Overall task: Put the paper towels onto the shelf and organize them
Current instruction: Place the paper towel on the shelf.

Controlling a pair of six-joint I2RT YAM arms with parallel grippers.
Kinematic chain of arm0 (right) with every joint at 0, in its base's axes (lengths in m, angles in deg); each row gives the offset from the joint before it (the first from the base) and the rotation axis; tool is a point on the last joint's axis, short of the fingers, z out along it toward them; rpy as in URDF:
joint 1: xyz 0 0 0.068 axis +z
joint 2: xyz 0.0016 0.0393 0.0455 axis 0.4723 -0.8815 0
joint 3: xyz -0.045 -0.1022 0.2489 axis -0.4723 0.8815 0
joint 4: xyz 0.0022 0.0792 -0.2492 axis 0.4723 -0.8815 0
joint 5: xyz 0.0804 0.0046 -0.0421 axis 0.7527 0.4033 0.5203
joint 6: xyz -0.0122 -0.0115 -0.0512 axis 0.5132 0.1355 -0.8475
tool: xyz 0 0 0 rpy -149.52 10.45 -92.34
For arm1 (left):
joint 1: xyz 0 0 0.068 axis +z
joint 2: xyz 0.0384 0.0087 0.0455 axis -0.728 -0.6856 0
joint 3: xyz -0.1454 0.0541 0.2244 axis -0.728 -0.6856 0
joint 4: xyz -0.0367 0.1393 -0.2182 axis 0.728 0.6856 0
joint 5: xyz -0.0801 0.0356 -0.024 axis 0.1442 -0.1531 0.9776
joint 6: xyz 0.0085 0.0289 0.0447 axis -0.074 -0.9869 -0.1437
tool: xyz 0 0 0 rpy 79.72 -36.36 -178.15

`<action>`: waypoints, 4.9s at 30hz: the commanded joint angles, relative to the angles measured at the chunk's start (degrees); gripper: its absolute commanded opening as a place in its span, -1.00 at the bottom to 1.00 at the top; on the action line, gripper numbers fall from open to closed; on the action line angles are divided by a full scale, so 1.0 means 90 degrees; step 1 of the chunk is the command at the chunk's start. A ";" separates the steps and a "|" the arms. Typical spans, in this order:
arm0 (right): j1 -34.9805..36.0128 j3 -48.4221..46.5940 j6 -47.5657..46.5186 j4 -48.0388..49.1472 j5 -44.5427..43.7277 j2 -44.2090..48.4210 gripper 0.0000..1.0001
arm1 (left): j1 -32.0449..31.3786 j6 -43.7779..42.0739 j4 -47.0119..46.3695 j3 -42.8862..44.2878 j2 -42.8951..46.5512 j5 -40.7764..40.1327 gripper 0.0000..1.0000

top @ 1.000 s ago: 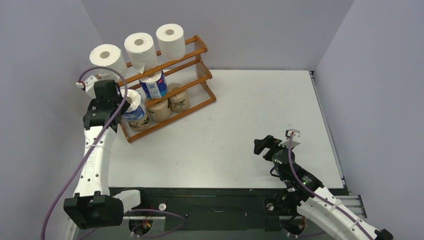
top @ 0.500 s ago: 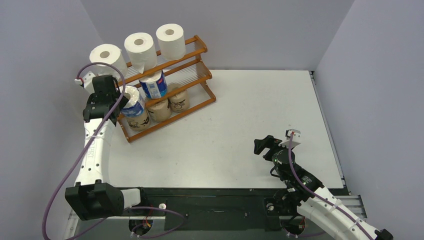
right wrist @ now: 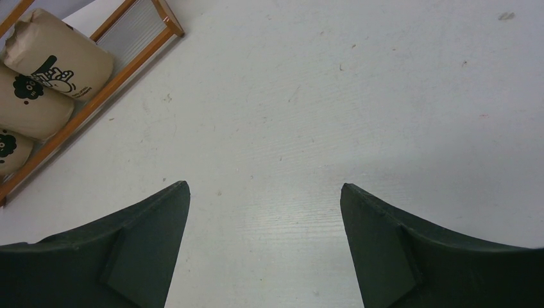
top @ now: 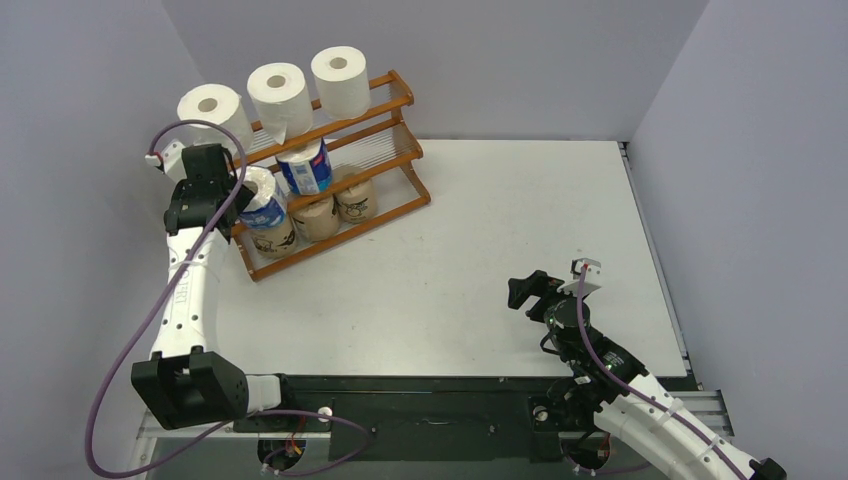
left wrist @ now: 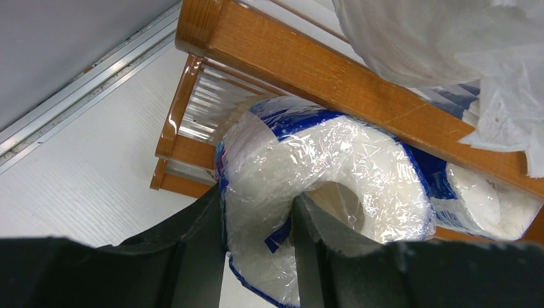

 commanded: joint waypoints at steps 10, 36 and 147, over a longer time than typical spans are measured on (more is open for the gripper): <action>-0.0033 0.0006 -0.0060 0.0279 -0.0005 -0.0090 0.65 | 0.0091 0.1114 0.0331 0.0557 -0.0154 -0.0165 -0.36; -0.0037 0.0051 -0.0044 0.0330 0.0030 -0.0051 0.65 | -0.0123 0.1209 0.0850 0.1327 -0.0905 -0.0458 -0.21; -0.0037 0.0028 -0.0074 0.0278 0.0062 -0.0022 0.64 | -0.1229 -0.0417 -0.2347 -0.2454 0.1766 0.0123 -1.00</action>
